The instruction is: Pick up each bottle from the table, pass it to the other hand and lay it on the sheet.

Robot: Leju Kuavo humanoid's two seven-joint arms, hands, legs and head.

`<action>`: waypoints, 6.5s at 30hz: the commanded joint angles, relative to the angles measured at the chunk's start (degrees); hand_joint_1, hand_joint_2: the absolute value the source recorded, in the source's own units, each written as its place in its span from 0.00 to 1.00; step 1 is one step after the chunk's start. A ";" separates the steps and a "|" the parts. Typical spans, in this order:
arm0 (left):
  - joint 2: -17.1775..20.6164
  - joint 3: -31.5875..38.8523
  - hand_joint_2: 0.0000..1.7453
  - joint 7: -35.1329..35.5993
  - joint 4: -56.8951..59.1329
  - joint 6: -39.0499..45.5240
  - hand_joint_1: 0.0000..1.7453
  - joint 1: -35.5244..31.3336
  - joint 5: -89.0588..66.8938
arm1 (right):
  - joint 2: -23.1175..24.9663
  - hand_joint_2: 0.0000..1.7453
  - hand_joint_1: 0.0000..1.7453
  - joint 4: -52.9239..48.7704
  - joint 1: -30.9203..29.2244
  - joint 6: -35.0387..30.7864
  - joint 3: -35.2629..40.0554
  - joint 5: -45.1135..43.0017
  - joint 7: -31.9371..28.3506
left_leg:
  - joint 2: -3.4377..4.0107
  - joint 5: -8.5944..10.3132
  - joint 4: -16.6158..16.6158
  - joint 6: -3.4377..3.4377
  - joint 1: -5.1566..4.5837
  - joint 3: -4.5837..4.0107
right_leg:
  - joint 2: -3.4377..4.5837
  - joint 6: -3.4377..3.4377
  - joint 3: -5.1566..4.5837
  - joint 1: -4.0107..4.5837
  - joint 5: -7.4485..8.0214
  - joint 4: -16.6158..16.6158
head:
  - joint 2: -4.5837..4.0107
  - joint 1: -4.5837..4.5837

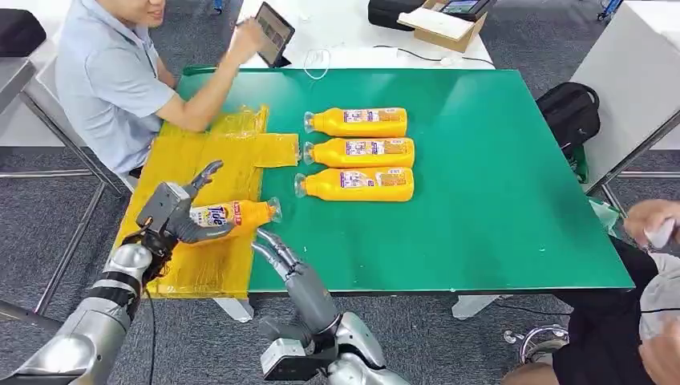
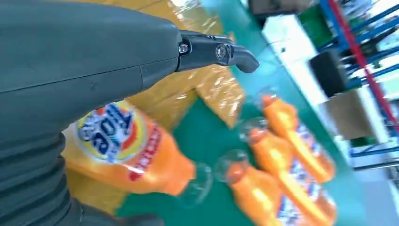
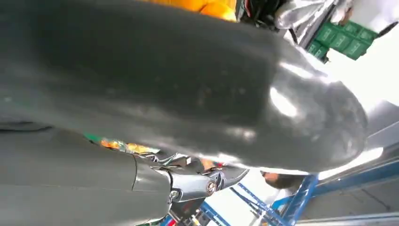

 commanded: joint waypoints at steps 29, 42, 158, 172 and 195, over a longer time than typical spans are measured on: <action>-11.10 2.16 1.00 2.46 -52.36 21.61 0.00 33.26 18.02 | -16.22 1.00 0.00 11.11 -10.49 3.55 -29.86 34.69 21.61 | 0.04 -0.27 0.12 0.17 -0.21 0.06 | 0.07 0.00 0.13 -0.15 -0.07 -0.09 | 0.00 -0.02; -11.10 -0.77 1.00 4.82 -49.39 24.33 0.00 32.16 14.41 | -14.04 1.00 0.00 23.47 -16.43 8.67 -27.47 34.43 23.50 | 0.08 -0.17 -0.01 0.22 -0.22 0.19 | 0.09 0.06 0.24 -0.17 -0.01 -0.16 | 0.00 -0.02; -8.60 -2.72 1.00 2.82 -46.87 17.72 0.00 30.34 21.89 | -15.05 1.00 1.00 40.09 -21.61 25.47 -19.63 23.71 12.55 | 0.16 -0.15 -0.10 0.17 -0.15 0.80 | 0.14 0.05 0.77 -0.09 0.05 -0.29 | 0.00 -0.04; -10.39 -1.93 1.00 2.98 -45.85 21.35 0.00 32.09 26.84 | -5.64 1.00 1.00 7.14 -7.20 16.78 -38.69 -3.70 1.45 | 0.27 -0.21 0.01 0.16 -0.17 0.45 | 0.26 0.04 0.42 -0.12 -0.01 -0.09 | 0.00 -0.04; -7.96 -9.34 1.00 3.78 -47.87 5.87 0.00 35.80 20.33 | -4.47 1.00 1.00 0.08 -0.67 25.99 -20.98 0.93 -0.02 | 0.29 -0.17 -0.04 0.21 -0.20 0.16 | 0.28 0.10 0.13 -0.16 0.04 -0.17 | 0.00 -0.02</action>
